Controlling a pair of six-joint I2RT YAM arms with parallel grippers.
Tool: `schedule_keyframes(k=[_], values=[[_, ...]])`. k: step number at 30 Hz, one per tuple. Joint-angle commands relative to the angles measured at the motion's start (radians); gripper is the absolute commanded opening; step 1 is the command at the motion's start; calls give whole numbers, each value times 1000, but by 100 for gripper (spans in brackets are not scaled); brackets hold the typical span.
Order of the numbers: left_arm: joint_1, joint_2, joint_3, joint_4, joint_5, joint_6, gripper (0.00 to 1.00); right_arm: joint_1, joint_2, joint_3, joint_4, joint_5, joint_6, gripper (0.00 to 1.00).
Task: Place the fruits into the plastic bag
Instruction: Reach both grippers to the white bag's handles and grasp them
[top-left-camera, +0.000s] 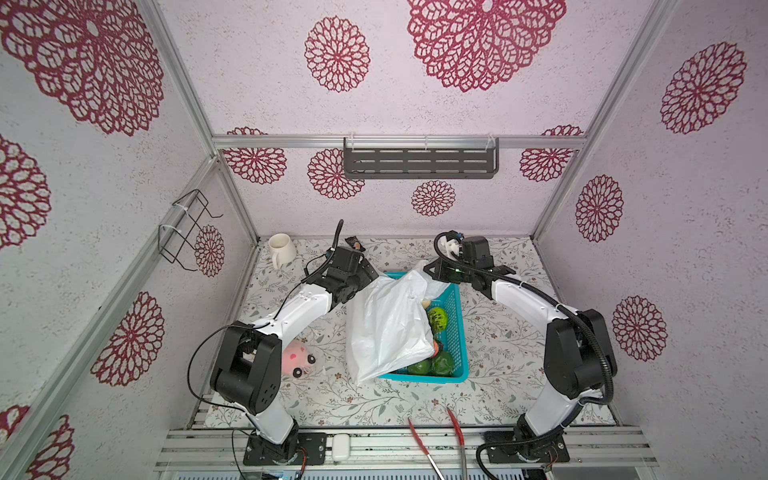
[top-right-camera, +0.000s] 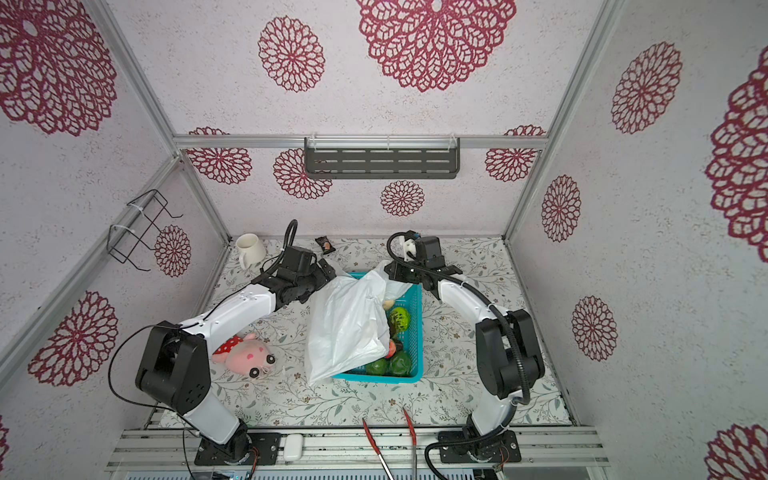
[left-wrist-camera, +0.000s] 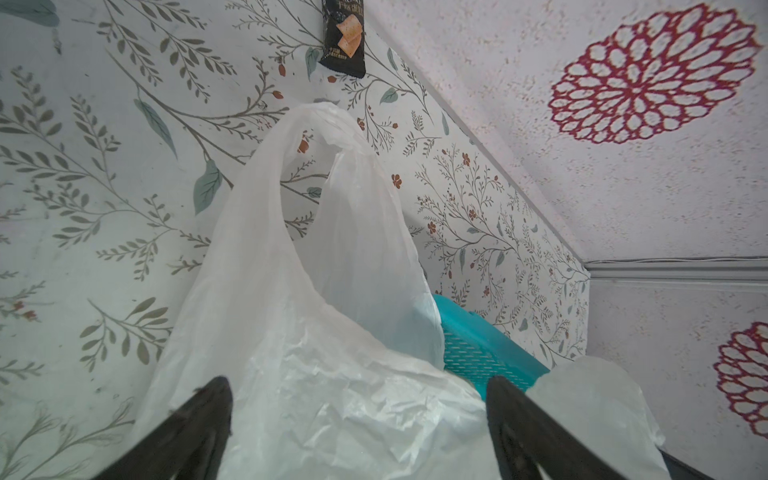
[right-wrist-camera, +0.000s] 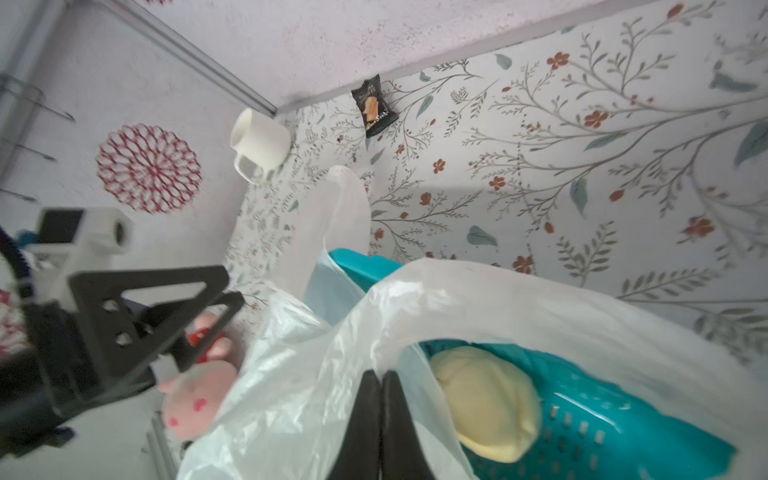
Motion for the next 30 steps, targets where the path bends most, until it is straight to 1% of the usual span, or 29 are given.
schedule_keyframes(k=[1,4,8,11,13,20,28,30], values=[[11,35,31,10,65,-26,98,11,-96,-56,56,-52,-15,0],[12,77,66,-6,107,-12,98,34,-154,-105,37,-22,-47,0],[12,127,128,-57,144,-4,98,70,-225,-165,-10,47,-95,0],[9,152,172,-113,163,10,100,89,-264,-200,-17,108,-108,0],[5,162,196,-157,165,28,99,94,-275,-210,-15,132,-107,0],[-10,160,213,-249,226,60,89,102,-271,-205,-18,231,-106,0],[-30,165,213,-289,232,85,88,110,-274,-201,-16,266,-116,0],[-32,170,216,-285,231,83,82,113,-276,-202,-19,271,-121,0]])
